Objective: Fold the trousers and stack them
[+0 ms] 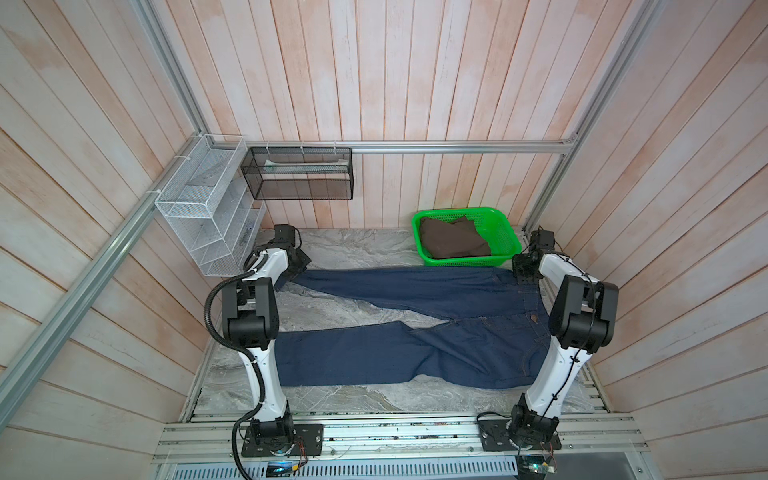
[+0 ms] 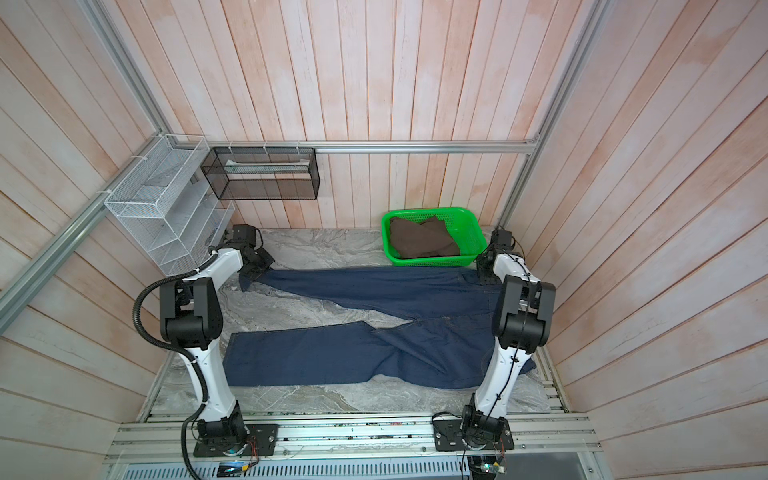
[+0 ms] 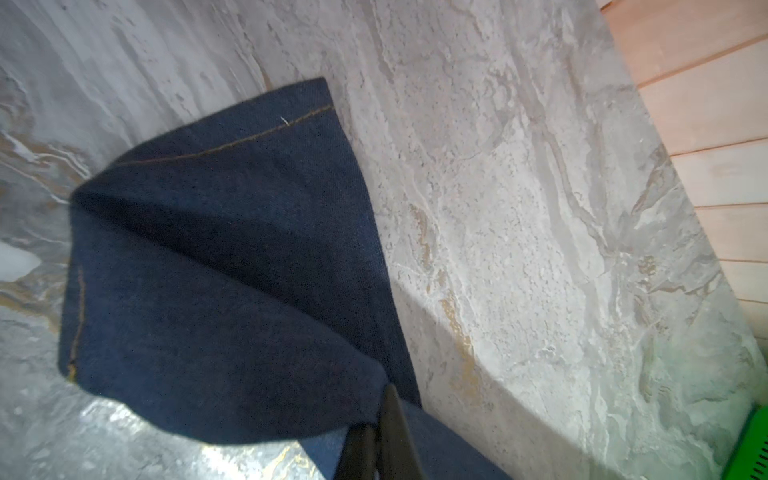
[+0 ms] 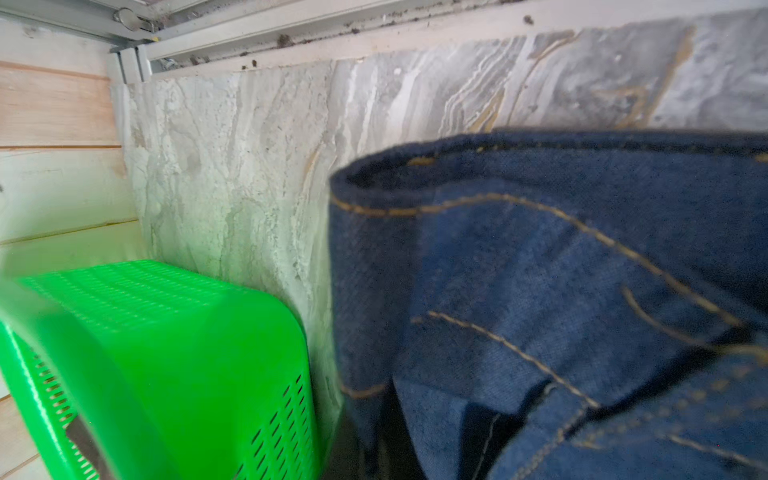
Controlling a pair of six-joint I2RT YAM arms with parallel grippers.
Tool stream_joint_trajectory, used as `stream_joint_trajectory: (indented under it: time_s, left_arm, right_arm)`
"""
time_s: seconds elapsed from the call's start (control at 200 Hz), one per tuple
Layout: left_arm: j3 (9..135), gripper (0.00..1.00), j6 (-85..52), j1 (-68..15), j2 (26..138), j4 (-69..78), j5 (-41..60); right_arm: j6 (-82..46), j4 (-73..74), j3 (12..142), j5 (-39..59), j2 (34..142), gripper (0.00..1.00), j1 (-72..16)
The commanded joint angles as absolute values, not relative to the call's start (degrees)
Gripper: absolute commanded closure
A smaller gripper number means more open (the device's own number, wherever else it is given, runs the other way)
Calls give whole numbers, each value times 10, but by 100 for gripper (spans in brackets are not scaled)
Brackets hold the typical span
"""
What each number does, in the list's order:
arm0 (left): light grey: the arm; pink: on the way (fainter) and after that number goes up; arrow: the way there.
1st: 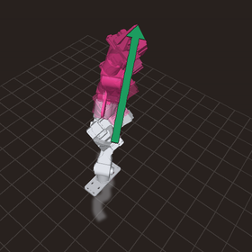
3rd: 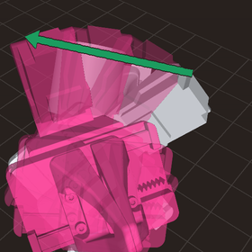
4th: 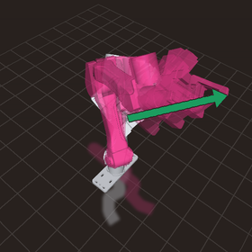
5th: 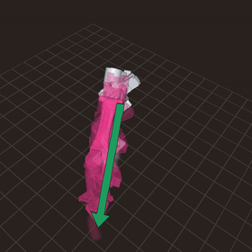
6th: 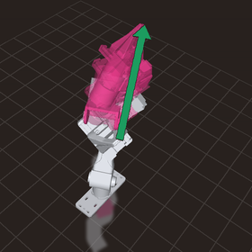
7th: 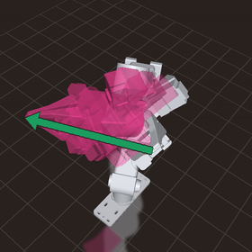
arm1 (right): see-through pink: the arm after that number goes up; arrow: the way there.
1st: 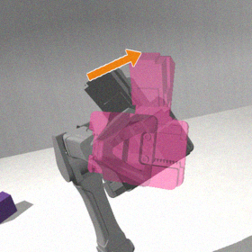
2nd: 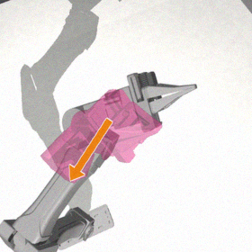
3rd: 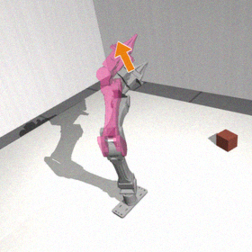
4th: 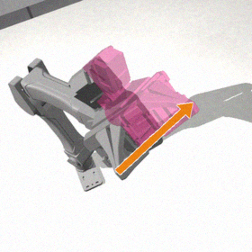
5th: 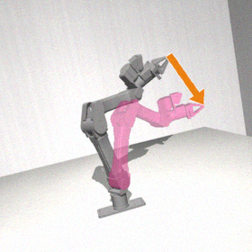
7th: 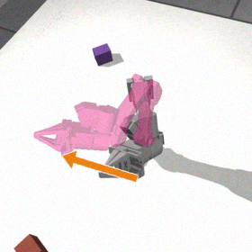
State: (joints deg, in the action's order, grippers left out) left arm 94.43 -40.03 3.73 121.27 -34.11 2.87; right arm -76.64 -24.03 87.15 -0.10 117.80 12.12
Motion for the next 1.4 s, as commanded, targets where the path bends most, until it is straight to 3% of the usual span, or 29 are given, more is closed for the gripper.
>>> stream_joint_trajectory:
  time_s: [0.0,0.085,0.2,0.3,0.4,0.68,1.03,1.2,1.395]
  left_arm:
    - [974,100,-387,51,1228,-354,17]
    - [991,96,-384,55,1239,-364,20]
    - [1007,72,-381,63,1237,-374,23]
    - [1014,60,-377,70,1217,-376,24]
    - [1024,52,-371,73,1187,-386,23]
    - [877,50,-346,73,1057,-363,28]
    - [707,23,-383,108,1025,-239,0]
    - [671,23,-408,112,1012,-227,44]
    - [549,31,-419,99,848,-273,78]
  right_arm:
    - [-773,-256,903,-39,1191,99,118]
    - [-771,-265,917,-41,1198,84,115]
    - [-767,-276,932,-41,1196,61,114]
    - [-750,-286,946,-42,1185,44,114]
    - [-724,-306,963,-41,1167,35,114]
    - [-678,-252,800,5,1035,34,94]
    - [-621,-190,634,27,954,36,-3]
    - [-587,-202,591,30,925,36,-32]
    - [-558,-263,536,-12,853,34,-32]
